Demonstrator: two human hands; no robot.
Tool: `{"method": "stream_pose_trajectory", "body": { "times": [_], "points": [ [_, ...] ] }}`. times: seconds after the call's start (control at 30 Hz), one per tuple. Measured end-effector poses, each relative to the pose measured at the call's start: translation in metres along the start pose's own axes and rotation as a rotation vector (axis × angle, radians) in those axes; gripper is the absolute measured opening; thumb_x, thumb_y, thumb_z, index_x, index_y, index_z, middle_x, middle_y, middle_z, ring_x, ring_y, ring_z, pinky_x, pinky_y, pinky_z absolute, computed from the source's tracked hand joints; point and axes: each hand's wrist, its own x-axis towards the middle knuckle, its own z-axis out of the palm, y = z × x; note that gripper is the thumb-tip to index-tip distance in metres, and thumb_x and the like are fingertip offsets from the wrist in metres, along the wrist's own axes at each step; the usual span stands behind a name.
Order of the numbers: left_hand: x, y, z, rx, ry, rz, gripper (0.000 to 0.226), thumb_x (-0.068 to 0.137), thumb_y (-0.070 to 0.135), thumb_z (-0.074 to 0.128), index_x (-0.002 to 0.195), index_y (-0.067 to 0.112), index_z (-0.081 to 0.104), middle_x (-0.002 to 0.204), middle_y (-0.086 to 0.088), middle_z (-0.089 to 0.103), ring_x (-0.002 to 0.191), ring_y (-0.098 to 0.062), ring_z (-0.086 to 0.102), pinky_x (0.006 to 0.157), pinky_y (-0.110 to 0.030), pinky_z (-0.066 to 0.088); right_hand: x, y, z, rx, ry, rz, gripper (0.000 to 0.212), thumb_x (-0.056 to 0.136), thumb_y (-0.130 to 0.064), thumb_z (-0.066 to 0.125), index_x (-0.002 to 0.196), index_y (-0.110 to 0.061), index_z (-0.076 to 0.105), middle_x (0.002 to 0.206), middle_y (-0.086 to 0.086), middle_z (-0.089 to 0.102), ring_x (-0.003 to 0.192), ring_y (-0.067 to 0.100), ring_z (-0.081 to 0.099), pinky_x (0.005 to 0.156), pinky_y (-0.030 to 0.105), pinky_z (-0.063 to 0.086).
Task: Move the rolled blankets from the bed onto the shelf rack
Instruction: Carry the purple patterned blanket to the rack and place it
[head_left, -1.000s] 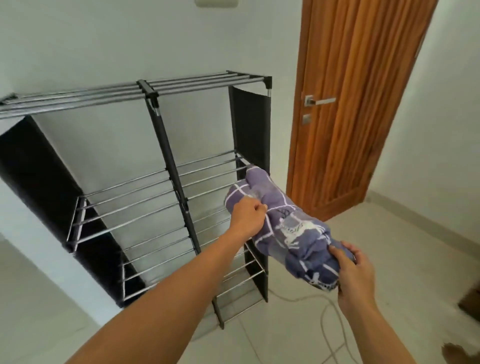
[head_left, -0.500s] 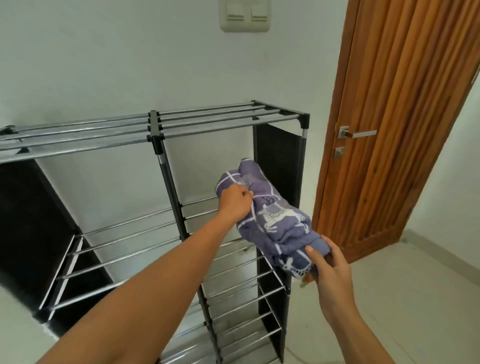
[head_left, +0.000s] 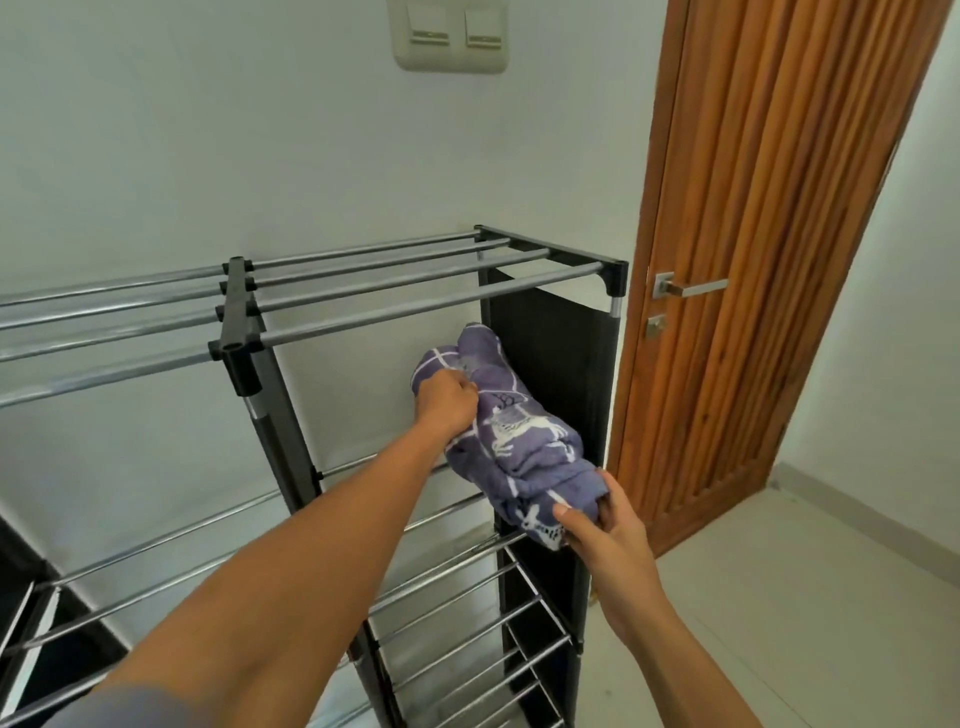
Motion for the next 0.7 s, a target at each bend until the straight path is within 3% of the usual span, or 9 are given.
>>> {"method": "stream_pose_trajectory", "body": {
  "times": [0.1,0.2,0.4,0.6,0.7],
  "points": [
    [0.005,-0.012,0.004,0.006,-0.016,-0.035,0.028,0.095,0.016,0.047,0.094,-0.003,0.068,0.108,-0.025,0.068,0.103,-0.037,0.062,0.086,-0.036,0.048,0.007,0.01,0.003,-0.002,-0.02,0.041,0.081,0.075,-0.032,0.075,0.145,-0.032,0.034,0.144,-0.001,0.049,0.127,0.022,0.052,0.106,0.05,0.042],
    [0.009,-0.021,0.007,-0.015,-0.017,-0.074,0.028,0.095,0.016,0.046,0.096,-0.003,0.068,0.109,-0.025,0.067,0.102,-0.038,0.062,0.085,-0.037,0.048,0.011,0.013,0.009,-0.021,-0.032,0.071,0.098,0.063,-0.046,0.077,0.147,-0.036,0.028,0.149,-0.003,0.043,0.132,0.023,0.047,0.107,0.051,0.041],
    [0.015,-0.026,0.009,-0.019,-0.025,-0.123,0.03,0.096,0.016,0.044,0.105,-0.003,0.066,0.116,-0.023,0.066,0.107,-0.037,0.061,0.091,-0.038,0.049,0.025,0.015,0.009,-0.017,-0.017,0.054,0.082,0.078,-0.022,0.075,0.146,-0.028,0.031,0.139,0.002,0.052,0.123,0.023,0.055,0.104,0.047,0.045],
    [0.002,-0.023,0.019,0.11,-0.086,-0.046,0.035,0.097,0.021,0.044,0.116,-0.001,0.063,0.12,-0.021,0.064,0.112,-0.035,0.06,0.096,-0.04,0.047,0.022,0.015,0.01,-0.053,0.037,0.041,0.076,0.078,-0.016,0.075,0.142,-0.026,0.035,0.131,0.001,0.057,0.117,0.02,0.058,0.103,0.042,0.047],
    [-0.014,-0.017,0.023,0.071,0.017,0.07,0.029,0.094,0.021,0.047,0.107,0.002,0.064,0.111,-0.021,0.067,0.104,-0.035,0.062,0.091,-0.043,0.05,0.012,0.013,0.01,-0.04,0.062,0.065,0.072,0.079,-0.011,0.073,0.136,-0.031,0.034,0.122,-0.006,0.061,0.107,0.012,0.063,0.097,0.038,0.05]
  ]
}}
